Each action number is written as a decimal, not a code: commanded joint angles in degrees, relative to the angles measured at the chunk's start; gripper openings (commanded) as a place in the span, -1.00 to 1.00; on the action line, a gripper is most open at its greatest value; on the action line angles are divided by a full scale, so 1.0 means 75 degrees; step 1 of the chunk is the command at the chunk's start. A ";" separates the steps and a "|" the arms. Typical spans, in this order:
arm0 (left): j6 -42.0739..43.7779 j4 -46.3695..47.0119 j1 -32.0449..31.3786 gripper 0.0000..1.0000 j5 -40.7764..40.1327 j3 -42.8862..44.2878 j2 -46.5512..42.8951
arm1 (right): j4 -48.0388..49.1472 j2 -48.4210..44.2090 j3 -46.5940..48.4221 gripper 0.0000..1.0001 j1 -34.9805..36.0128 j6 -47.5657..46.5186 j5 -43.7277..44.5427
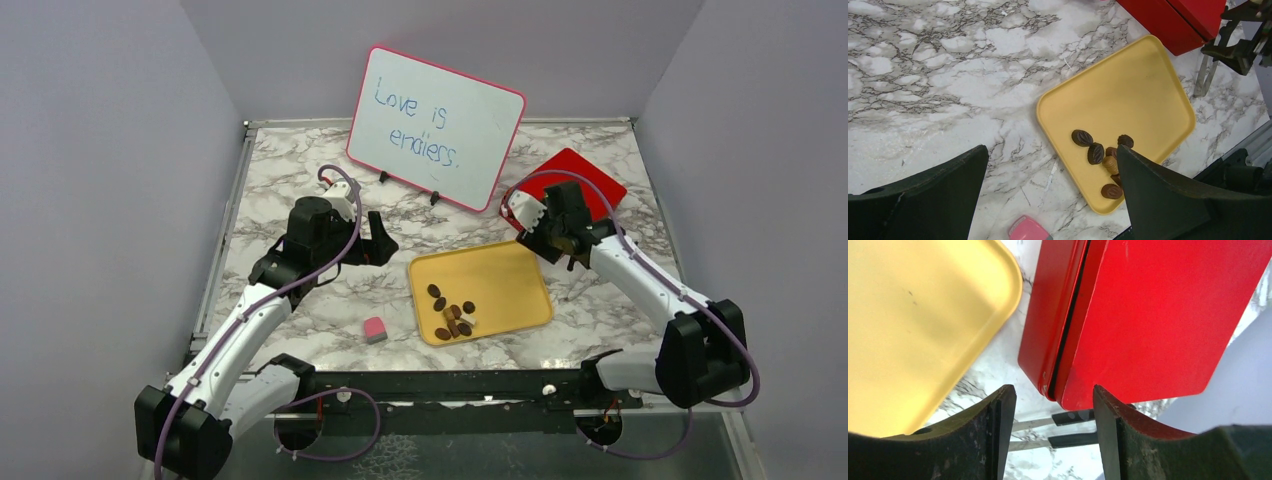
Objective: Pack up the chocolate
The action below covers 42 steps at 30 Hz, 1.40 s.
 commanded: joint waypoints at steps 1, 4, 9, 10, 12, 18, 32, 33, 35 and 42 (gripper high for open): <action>0.0157 0.0048 -0.0041 0.98 -0.0198 -0.0003 0.0057 | 0.0319 0.0033 0.0656 0.26 0.0047 0.1892 -0.0700; 0.0174 0.0047 -0.0041 0.94 -0.0263 0.0171 0.0241 | 0.0470 0.0539 0.1245 0.26 0.0047 0.4237 -0.0455; 0.0058 0.0017 -0.0115 0.79 -0.0252 0.0614 0.0686 | 0.0032 0.1530 0.2323 0.23 0.0011 0.6054 0.0182; -0.0010 0.0026 -0.0136 0.76 -0.0193 0.0721 0.0823 | 0.0124 0.1638 0.2441 0.24 -0.0053 0.6334 0.0208; -0.0147 0.0059 -0.0243 0.69 -0.0143 0.0996 0.1131 | 0.0230 0.1826 0.2766 0.24 -0.0283 0.6740 0.0161; -0.0841 0.0694 -0.0750 0.60 -0.0179 0.1750 0.2308 | 0.0542 0.2630 0.3975 0.35 -0.1289 0.6986 -0.0102; -0.1697 0.2970 -0.2325 0.96 -0.0287 0.4137 0.6122 | 0.0480 0.5447 0.6931 0.71 -0.3426 0.6907 -0.1724; -0.1711 0.3114 -0.2365 0.96 -0.0266 0.4263 0.6343 | 0.0463 0.5717 0.7209 0.71 -0.3494 0.6889 -0.1813; -0.1780 0.3499 -0.2423 0.98 -0.0196 0.4416 0.6728 | 0.0374 0.6158 0.7668 0.71 -0.3514 0.6716 -0.1872; -0.2040 0.4293 -0.2443 0.98 0.0140 0.4739 0.7676 | 0.0105 0.7071 0.8501 0.72 -0.3604 0.5997 -0.2274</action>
